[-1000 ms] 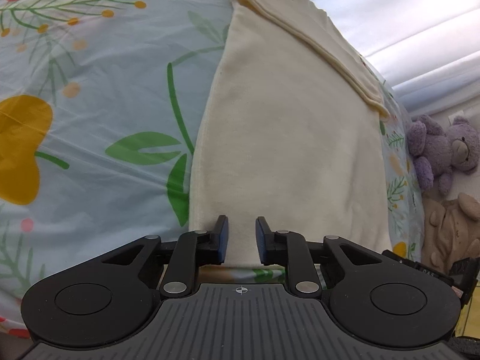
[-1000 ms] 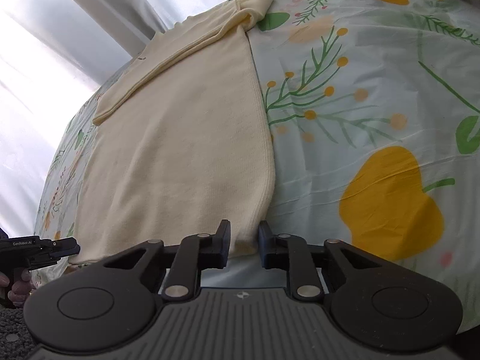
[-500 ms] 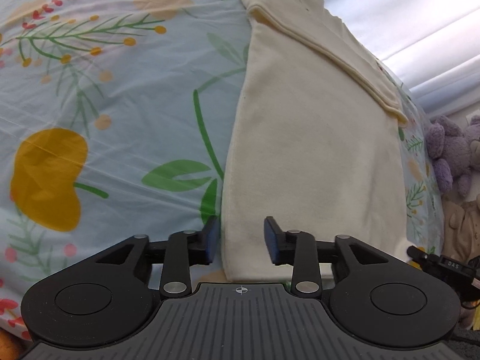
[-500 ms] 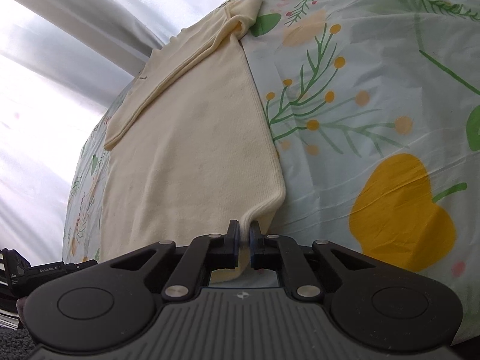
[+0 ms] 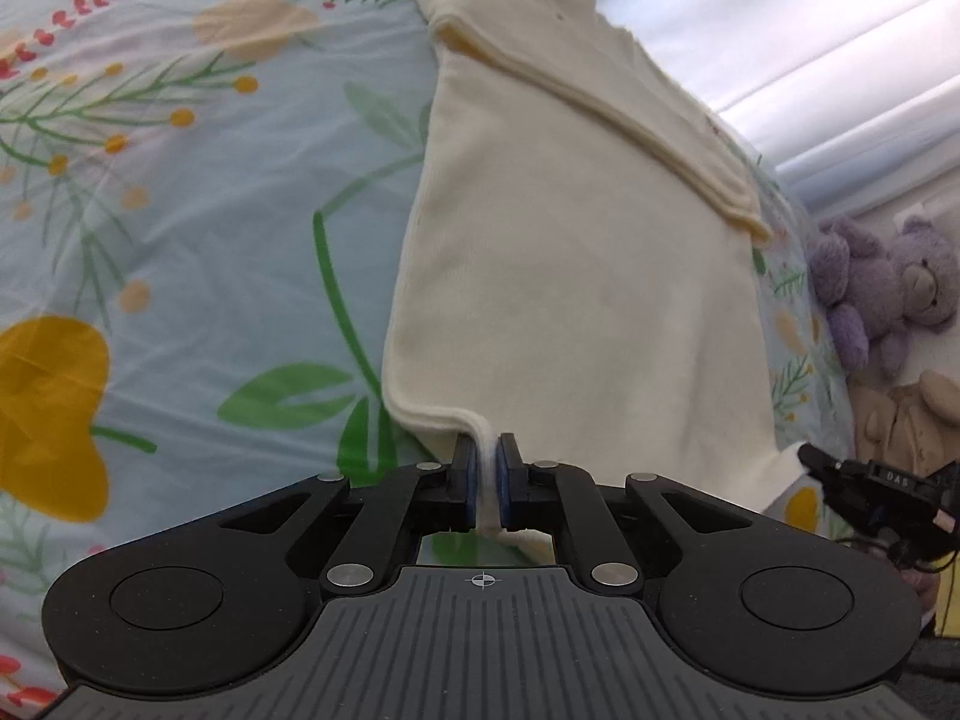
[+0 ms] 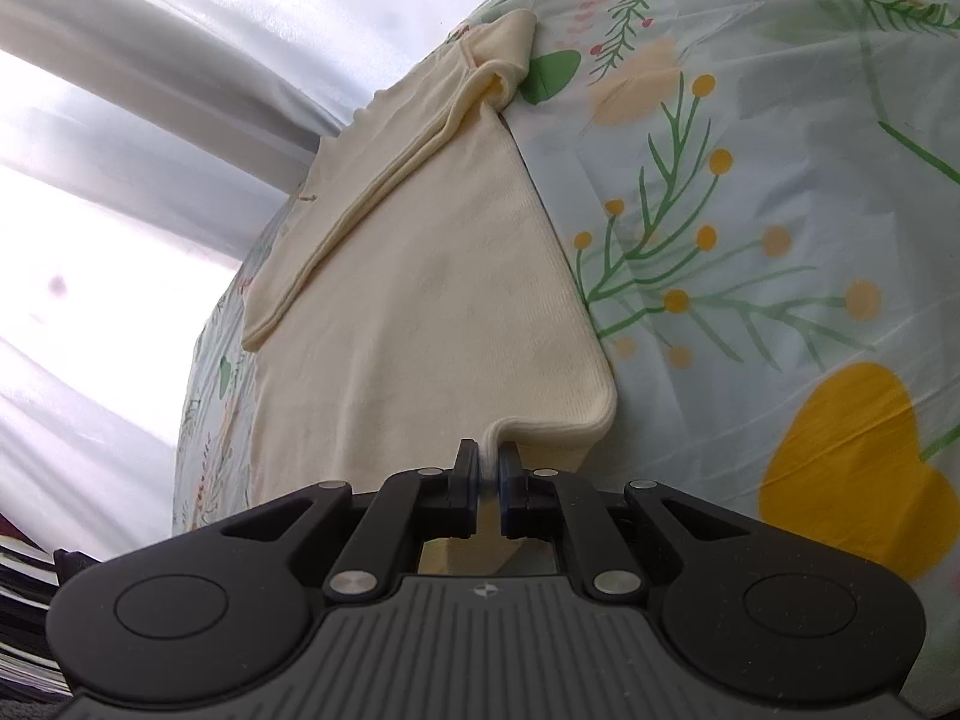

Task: Fold small clothes
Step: 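Lift the hem with both grippers and fold it over toward the collar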

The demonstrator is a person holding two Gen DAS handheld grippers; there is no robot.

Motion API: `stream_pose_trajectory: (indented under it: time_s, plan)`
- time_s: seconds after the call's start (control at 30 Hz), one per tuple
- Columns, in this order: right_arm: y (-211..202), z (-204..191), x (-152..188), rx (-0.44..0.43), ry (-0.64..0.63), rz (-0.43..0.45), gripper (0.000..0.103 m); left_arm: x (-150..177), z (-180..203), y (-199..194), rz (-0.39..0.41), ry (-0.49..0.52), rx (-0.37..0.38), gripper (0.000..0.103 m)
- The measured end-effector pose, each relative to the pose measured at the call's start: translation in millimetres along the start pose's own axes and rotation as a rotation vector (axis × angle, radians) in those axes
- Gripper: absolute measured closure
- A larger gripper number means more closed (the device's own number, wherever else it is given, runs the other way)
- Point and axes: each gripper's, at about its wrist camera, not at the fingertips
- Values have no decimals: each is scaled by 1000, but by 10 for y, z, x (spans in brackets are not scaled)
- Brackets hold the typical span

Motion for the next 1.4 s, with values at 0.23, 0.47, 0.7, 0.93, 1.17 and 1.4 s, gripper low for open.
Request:
stream_pose_trajectory:
  time_s: [0.23, 0.47, 0.7, 0.93, 1.17, 1.4]
  plan:
    - [110, -172, -465, 13, -60, 118, 98, -569, 170, -148, 212, -34, 29, 95]
    - [557, -349, -962, 108, -192, 197, 98, -1099, 382, 216, 317, 28, -83, 95]
    - [900, -498, -1060, 253, -408, 242, 92, -1159, 344, 546, 346, 17, -168, 81]
    - [849, -385, -1005, 297, -535, 208, 66, -1129, 306, 496, 358, 157, -152, 64]
    - [1029, -257, -1001, 309, -513, 102, 66, -1222, 421, 705, 319, 196, -137, 65]
    - [1080, -300, -992, 309, -553, 81, 72, -1273, 531, 857, 283, 246, -173, 88]
Point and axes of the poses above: each gripper's, at about its wrist camera, not at the fingertips, and y roughly the way its jaws point, z to its right, x to its underside, and after that the axes turned 8 degrees about -x, right-handed
